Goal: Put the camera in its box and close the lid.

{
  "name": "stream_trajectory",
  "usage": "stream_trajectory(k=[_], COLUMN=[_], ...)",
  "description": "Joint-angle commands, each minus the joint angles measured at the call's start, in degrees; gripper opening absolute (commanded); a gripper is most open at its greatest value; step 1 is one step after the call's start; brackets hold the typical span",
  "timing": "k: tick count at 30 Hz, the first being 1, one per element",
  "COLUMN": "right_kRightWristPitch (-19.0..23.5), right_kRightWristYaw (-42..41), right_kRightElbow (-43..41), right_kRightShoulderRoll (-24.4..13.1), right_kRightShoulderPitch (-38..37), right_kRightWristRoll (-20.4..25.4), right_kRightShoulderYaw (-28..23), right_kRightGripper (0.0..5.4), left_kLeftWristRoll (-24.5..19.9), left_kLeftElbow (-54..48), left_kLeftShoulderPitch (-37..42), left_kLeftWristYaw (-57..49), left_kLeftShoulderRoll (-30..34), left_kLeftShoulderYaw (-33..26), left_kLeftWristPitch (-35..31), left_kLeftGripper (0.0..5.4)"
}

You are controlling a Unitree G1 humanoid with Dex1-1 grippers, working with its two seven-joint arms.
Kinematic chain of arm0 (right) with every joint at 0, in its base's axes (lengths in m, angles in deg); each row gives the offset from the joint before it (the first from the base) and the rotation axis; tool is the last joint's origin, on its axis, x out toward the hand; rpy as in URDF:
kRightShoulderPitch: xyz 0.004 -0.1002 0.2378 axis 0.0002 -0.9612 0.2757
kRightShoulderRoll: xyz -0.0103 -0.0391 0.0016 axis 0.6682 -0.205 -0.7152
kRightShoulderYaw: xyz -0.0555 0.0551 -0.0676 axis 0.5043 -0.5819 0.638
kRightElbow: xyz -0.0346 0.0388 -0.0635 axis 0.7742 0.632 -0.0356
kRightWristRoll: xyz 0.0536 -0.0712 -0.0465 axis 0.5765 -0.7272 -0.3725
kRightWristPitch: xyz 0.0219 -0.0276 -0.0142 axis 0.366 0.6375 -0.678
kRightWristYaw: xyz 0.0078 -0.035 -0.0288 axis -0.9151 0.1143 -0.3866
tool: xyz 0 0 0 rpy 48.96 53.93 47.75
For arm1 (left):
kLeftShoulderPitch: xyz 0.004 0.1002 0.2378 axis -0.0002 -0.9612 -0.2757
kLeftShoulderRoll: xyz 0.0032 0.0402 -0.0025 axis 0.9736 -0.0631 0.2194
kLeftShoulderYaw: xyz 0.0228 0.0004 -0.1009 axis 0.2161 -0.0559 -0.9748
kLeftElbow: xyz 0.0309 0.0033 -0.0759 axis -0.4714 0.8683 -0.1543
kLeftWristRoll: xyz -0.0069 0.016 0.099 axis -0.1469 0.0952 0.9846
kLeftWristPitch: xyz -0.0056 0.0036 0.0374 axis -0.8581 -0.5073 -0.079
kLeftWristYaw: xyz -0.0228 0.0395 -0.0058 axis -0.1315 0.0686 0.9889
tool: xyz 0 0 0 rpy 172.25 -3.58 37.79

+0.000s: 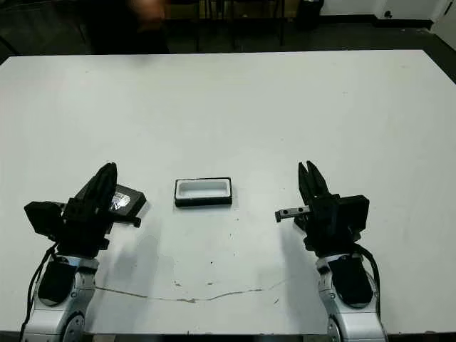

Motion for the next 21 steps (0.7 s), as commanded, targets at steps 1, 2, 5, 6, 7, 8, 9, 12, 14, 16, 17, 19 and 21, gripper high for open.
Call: stream_trajectory(k=[1, 2, 5, 6, 7, 8, 9, 12, 14, 16, 17, 19, 21], right_kRightWristPitch=[0.92, 1.24, 1.79, 1.68, 1.41, 1.76, 2.18, 4.29, 6.18, 6.98, 7.45, 9.01, 9.5], right_kRightWristYaw=[0.12, 0.19, 0.13, 0.05, -0.09, -0.18, -0.37, -1.54, -3.07, -5.06, -5.94, -7.89, -10.08], right_kRightElbow=[0.73, 0.63, 0.4, 0.39, 0.44, 0.18, -0.14, -2.11, -4.39, -5.43, -5.65, -5.76, -4.91], right_kRightShoulderRoll=[0.01, 0.05, -0.02, -0.14, -0.32, -0.6, -0.97, -2.77, -5.0, -7.46, -8.74, -12.17, -15.26], right_kRightShoulderPitch=[-0.53, -0.49, -0.46, -0.46, -0.44, -0.41, -0.31, 0.17, 0.74, 1.41, 1.75, 2.26, 2.55], right_kRightWristRoll=[0.12, 0.2, 0.52, 0.45, 0.32, 0.2, 0.22, 1.39, 3.19, 5.39, 6.61, 8.79, 10.33], right_kRightShoulderYaw=[-0.08, -0.12, -0.3, -0.33, -0.39, -0.49, -0.71, -2.52, -5.1, -8.14, -9.88, -13.93, -17.22], right_kRightGripper=[0.0, 0.0, 0.0, 0.0, 0.0, 0.0, 0.0, 0.0, 0.0, 0.0, 0.0, 0.0, 0.0], left_kLeftWristRoll=[0.48, 0.29, -0.05, 0.0, 0.31, 0.47, 0.26, -0.73, -0.71, -0.9, -0.75, -0.24, 0.16], left_kLeftElbow=[0.58, 0.72, 0.82, 0.75, 0.59, 0.47, 0.35, 0.12, 0.04, 0.26, 0.41, 0.63, 0.8], left_kLeftShoulderPitch=[-0.43, -0.35, -0.19, -0.2, -0.26, -0.32, -0.37, -0.52, -0.59, -0.52, -0.48, -0.48, -0.47], left_kLeftWristYaw=[-0.21, -0.07, 0.16, 0.12, -0.1, -0.25, -0.28, -0.16, -0.2, 0.1, 0.15, 0.02, -0.09], left_kLeftShoulderRoll=[0.29, 0.26, 0.24, 0.23, 0.21, 0.18, 0.1, -0.07, 0.05, 0.1, 0.11, 0.09, 0.12], left_kLeftShoulderYaw=[-0.38, -0.4, -0.36, -0.32, -0.26, -0.25, -0.3, -0.53, -0.58, -0.56, -0.51, -0.34, -0.23], left_kLeftWristPitch=[-0.76, -0.62, -0.65, -0.73, -0.82, -0.86, -1.0, -1.37, -1.25, -0.8, -0.54, -0.29, -0.18], left_kLeftGripper=[0.02, 0.02, 0.02, 0.02, 0.02, 0.02, 0.02, 0.02, 0.02, 0.02, 0.02, 0.02, 0.02])
